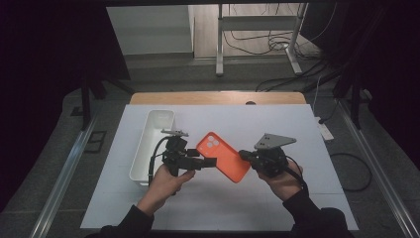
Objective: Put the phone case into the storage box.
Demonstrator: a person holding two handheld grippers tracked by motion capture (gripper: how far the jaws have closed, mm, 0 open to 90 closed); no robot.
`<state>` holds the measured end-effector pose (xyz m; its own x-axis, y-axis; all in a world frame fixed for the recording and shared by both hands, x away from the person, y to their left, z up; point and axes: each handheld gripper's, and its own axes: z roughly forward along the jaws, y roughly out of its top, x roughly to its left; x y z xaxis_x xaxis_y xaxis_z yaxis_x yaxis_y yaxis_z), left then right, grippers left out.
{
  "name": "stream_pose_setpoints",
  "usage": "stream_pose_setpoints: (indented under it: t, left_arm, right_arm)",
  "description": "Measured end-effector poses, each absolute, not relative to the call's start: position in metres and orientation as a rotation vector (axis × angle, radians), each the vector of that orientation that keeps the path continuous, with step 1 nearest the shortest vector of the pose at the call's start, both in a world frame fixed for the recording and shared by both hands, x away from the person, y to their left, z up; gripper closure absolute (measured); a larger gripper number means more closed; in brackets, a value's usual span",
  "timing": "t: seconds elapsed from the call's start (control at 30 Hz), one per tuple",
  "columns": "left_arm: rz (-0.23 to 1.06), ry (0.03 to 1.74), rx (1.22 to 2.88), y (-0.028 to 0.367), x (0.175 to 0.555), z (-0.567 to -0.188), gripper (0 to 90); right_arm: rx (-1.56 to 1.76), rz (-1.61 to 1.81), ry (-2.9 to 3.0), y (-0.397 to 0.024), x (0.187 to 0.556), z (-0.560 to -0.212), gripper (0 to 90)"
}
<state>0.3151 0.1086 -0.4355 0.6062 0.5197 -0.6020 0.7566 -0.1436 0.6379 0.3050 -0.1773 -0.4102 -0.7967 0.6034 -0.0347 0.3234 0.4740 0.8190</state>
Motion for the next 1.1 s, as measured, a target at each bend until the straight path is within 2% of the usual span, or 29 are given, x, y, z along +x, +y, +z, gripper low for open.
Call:
stream_pose_setpoints:
  t: [0.13,0.4,0.53,0.57,0.73,1.1]
  left_arm:
    - [-0.310,1.052,1.799,0.107,0.317,-0.437,4.0]
    - [-0.368,1.048,1.774,0.102,0.320,-0.440,14.2]
    - [-0.403,1.045,1.749,0.101,0.321,-0.441,25.0]
    - [-0.414,1.041,1.744,0.101,0.321,-0.441,25.0]
    - [-0.448,1.050,1.717,0.101,0.322,-0.442,42.7]
    - [-0.520,1.057,1.668,0.103,0.323,-0.448,63.0]
  right_arm:
    - [0.778,1.237,2.408,-0.176,0.304,-0.411,89.1]
    - [0.773,1.237,2.407,-0.174,0.303,-0.411,89.1]
    - [0.765,1.241,2.407,-0.173,0.302,-0.411,89.1]
    - [0.765,1.241,2.407,-0.173,0.302,-0.411,89.1]
    - [0.758,1.239,2.406,-0.172,0.301,-0.411,89.1]
    - [0.747,1.246,2.407,-0.170,0.300,-0.411,89.1]
